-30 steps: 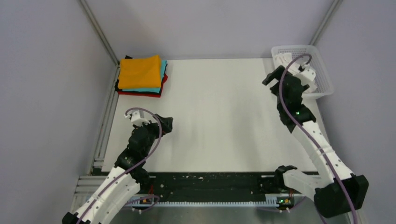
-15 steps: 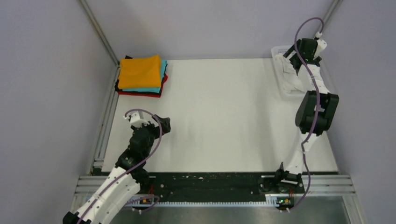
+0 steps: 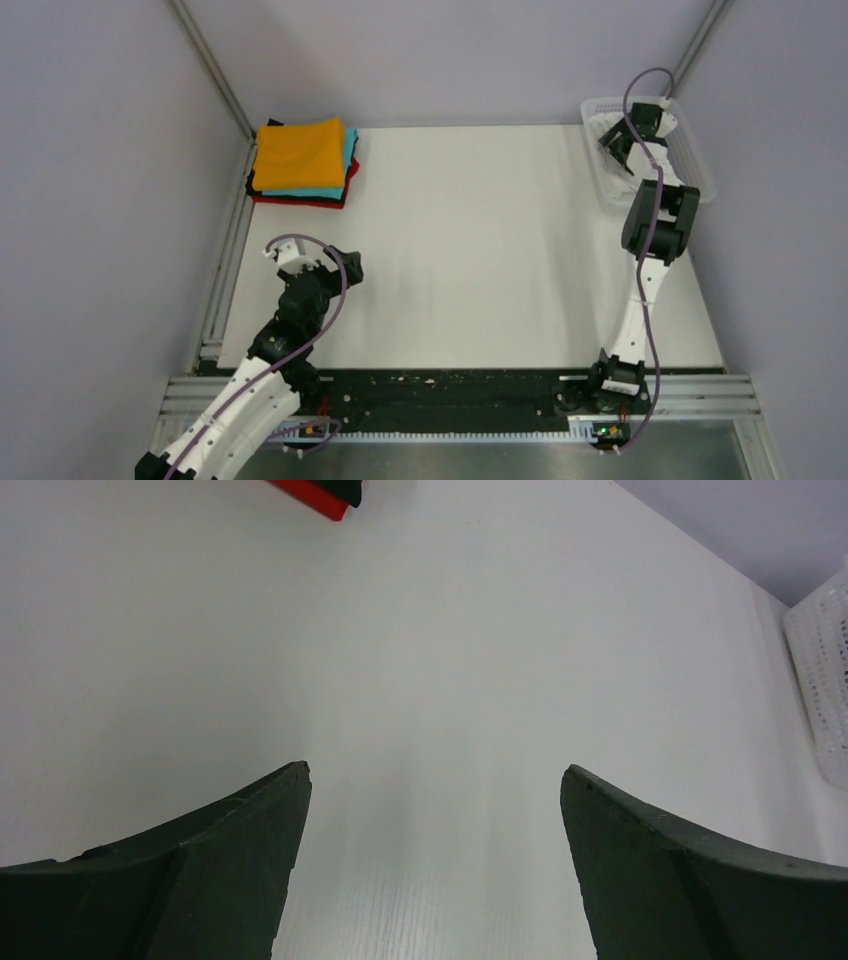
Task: Fold and stack the t-shirts
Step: Grab crumpled tshirt from bin with the right arm, then move the tshirt to the center of the board
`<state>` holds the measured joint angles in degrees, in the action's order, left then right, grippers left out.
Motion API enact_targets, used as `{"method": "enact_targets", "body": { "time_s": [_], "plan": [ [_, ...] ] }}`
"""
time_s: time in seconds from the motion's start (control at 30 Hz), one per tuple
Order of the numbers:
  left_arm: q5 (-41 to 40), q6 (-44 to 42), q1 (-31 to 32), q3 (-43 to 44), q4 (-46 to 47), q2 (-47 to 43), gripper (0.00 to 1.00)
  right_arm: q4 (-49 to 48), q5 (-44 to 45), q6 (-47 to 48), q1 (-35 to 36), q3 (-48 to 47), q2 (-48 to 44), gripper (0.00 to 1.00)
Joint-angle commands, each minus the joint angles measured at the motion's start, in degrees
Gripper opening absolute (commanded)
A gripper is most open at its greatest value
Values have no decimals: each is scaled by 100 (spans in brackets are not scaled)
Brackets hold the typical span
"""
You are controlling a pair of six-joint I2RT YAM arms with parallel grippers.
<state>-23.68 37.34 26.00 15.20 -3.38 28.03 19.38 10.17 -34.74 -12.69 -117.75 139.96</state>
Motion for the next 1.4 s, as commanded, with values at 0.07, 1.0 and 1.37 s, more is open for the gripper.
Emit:
{"method": "enact_targets", "body": {
  "time_s": [0.07,1.0,1.37],
  "plan": [
    [-93,-45,-9,-6,167,-40,99,16,-314,-82,-58,-366,426,38],
    [1566,537,-12,117,-231,-998,99,-439,-2521,1824,2365,1376,-5732,0],
    [1745,890,-12,107,-827,-1512,99,-1981,-2983,1370,4032,5493,-6821,3]
  ]
}}
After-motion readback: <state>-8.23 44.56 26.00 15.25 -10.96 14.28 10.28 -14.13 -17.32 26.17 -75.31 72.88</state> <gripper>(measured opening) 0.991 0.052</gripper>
